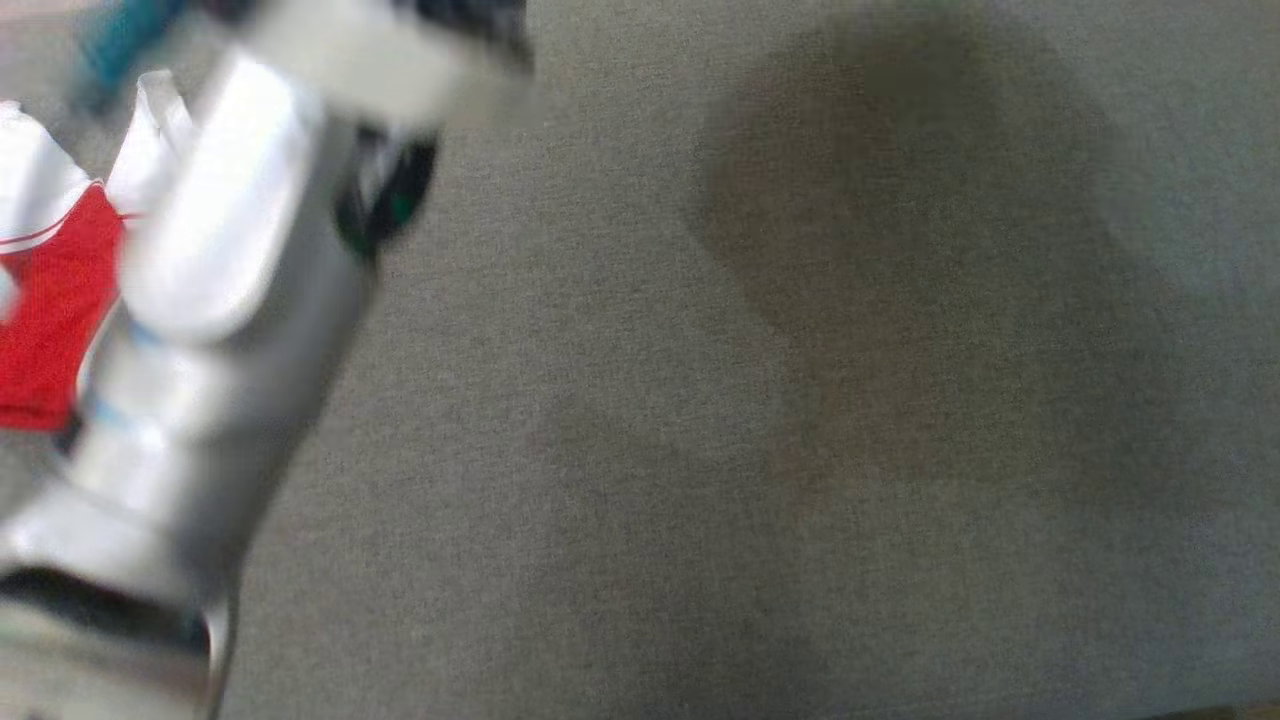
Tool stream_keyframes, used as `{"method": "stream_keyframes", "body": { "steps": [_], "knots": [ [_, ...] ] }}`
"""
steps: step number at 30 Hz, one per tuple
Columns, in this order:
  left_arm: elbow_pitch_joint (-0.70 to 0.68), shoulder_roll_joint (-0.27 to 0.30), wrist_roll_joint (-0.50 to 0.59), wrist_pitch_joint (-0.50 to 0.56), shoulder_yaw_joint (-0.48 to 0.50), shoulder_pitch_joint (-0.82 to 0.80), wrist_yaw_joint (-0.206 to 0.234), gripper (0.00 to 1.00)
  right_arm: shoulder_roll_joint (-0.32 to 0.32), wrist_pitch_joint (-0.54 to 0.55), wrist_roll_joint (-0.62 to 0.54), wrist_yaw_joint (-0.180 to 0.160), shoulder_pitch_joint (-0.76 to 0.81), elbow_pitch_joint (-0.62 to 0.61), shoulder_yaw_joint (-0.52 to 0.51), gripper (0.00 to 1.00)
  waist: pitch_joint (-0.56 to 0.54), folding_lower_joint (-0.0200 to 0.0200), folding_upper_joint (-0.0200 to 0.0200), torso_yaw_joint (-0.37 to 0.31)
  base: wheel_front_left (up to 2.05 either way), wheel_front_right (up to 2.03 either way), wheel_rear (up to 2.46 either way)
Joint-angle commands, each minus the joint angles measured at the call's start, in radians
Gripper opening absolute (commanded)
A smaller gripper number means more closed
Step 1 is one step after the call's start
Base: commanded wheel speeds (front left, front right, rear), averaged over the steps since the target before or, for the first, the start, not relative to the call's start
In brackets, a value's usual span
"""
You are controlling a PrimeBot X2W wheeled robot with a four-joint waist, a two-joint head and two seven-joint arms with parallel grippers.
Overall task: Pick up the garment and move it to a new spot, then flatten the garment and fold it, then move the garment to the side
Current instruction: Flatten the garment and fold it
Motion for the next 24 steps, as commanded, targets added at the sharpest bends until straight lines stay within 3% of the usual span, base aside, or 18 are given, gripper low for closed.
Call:
{"method": "stream_keyframes", "body": {
  "steps": [1, 7, 15, 20, 24],
  "knots": [
    [-0.033, 0.049, -0.005, -0.003, 0.018, 0.041, 0.002, 0.00, -0.012, -0.002, 0.014, -0.001, 0.057, -0.032, 0.019, 0.00, 0.000, 0.0000, 0.0000, 0.000, 0.00, 0.00, 0.00],
    [-0.090, 0.046, 0.012, -0.004, 0.062, 0.376, 0.002, 0.00, 0.002, -0.002, 0.080, -0.001, 0.349, -0.062, 0.049, 0.00, -0.022, 0.0000, 0.0000, 0.004, 0.00, 0.00, 0.00],
    [-0.170, 0.004, 0.151, -0.004, 0.137, 0.826, 0.008, 0.00, 0.018, 0.027, 0.153, -0.001, 0.757, -0.111, 0.112, 0.00, -0.115, 0.0000, 0.0000, -0.020, 0.00, 0.00, 0.00],
    [-0.203, -0.005, 0.193, -0.004, 0.146, 1.012, 0.022, 0.00, -0.018, 0.083, 0.209, -0.001, 0.934, -0.166, 0.159, 0.00, -0.159, 0.0000, 0.0000, -0.025, 0.00, 0.00, 0.00],
    [-0.227, 0.013, 0.204, -0.003, 0.118, 1.132, 0.021, 0.00, -0.046, 0.112, 0.252, -0.001, 1.072, -0.251, 0.114, 0.00, -0.186, 0.0000, 0.0000, -0.016, 0.00, 0.00, 0.00]
  ]
}}
